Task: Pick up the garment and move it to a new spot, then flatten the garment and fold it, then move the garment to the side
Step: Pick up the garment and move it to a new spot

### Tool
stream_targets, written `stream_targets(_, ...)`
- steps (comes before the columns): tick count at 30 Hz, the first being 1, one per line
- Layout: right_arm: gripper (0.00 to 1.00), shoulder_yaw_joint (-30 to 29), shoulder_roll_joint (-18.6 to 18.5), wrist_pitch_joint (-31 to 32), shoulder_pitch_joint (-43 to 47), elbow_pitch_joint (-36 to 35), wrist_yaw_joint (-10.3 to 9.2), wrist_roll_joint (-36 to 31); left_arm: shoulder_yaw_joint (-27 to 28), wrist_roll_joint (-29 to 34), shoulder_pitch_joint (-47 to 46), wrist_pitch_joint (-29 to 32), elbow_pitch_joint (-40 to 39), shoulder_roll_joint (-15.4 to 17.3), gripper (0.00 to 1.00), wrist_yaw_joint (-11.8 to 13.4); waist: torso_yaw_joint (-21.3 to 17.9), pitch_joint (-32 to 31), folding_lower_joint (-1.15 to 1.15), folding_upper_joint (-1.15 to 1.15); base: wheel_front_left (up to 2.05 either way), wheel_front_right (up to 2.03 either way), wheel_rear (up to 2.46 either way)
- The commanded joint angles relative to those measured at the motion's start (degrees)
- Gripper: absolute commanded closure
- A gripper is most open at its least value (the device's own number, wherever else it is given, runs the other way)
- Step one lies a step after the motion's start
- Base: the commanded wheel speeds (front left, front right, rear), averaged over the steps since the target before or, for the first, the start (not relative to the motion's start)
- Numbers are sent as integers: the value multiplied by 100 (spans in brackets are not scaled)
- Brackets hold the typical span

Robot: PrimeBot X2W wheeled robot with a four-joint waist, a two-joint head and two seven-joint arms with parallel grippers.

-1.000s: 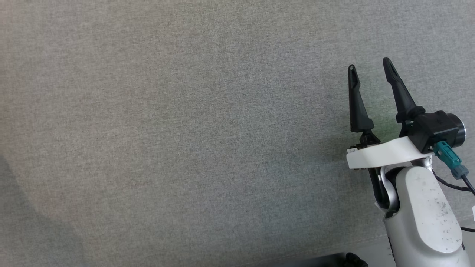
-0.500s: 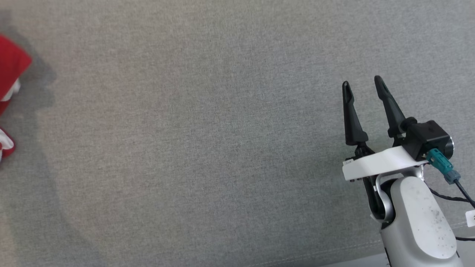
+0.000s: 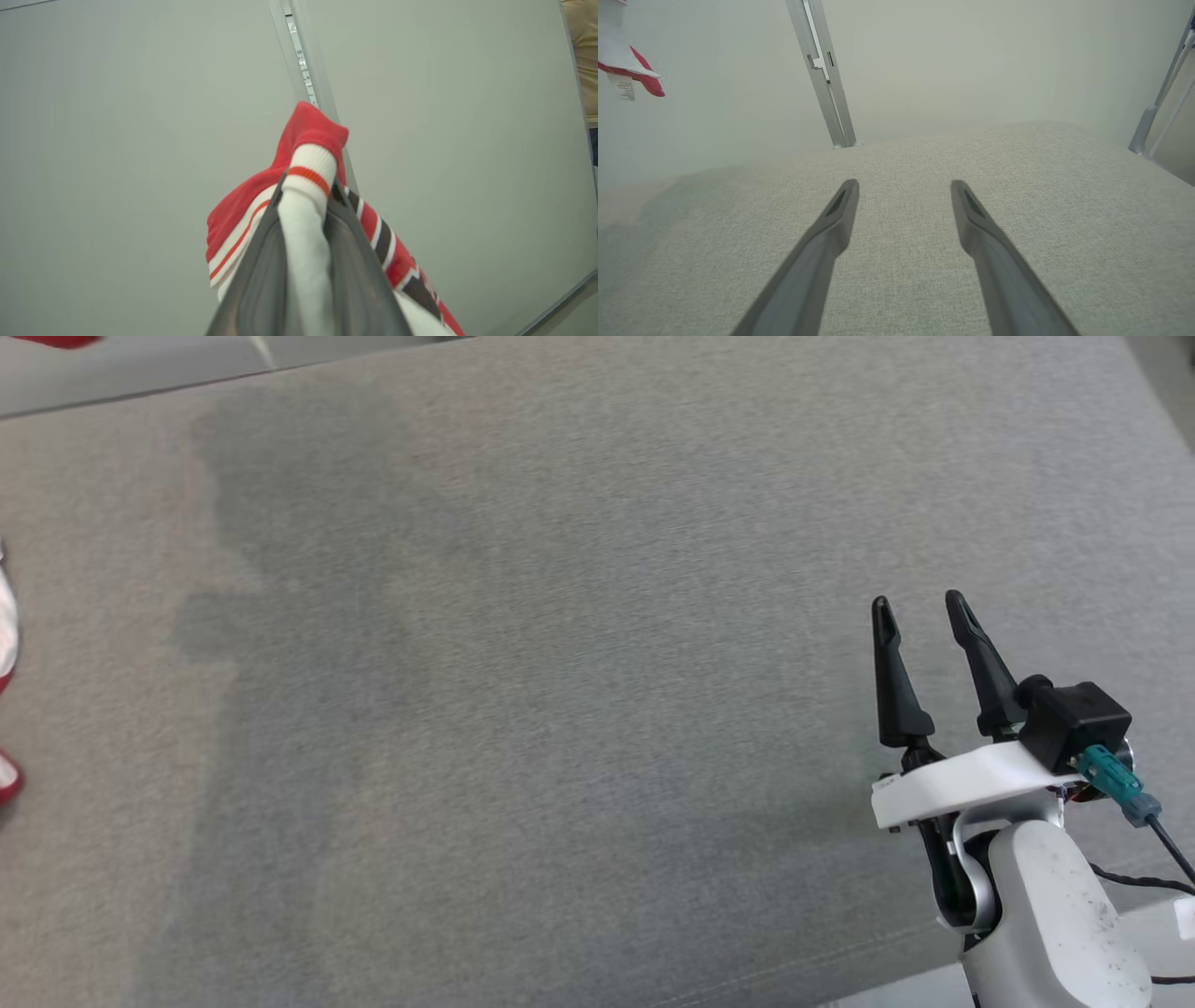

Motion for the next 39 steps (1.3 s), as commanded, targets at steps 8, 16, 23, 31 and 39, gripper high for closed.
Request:
stream_targets(8,0,130,-10,-18,12,-76,-1,353,-631,-109,-322,364,-370,-940,100,-1,-1041,98,0,0,0,0,0)
stream_targets(16,0,190,-12,-18,49,-125,-1,416,-971,-226,594,35,-151,-1203,100,38,-1282,95,0,0,0,0,0)
stream_targets(23,0,148,-13,-18,87,-103,-2,330,-1159,-412,1867,-303,-76,-1269,100,156,-1131,34,0,0,0,0,0)
stream_targets(31,0,271,-13,-18,98,-53,-2,318,-1328,-658,3331,-630,115,-1341,100,318,-941,-9,0,0,0,0,0)
stream_targets(39,0,325,-13,-18,108,25,-1,240,-1732,-640,4121,-816,506,-1578,72,288,-741,-53,0,0,0,0,0)
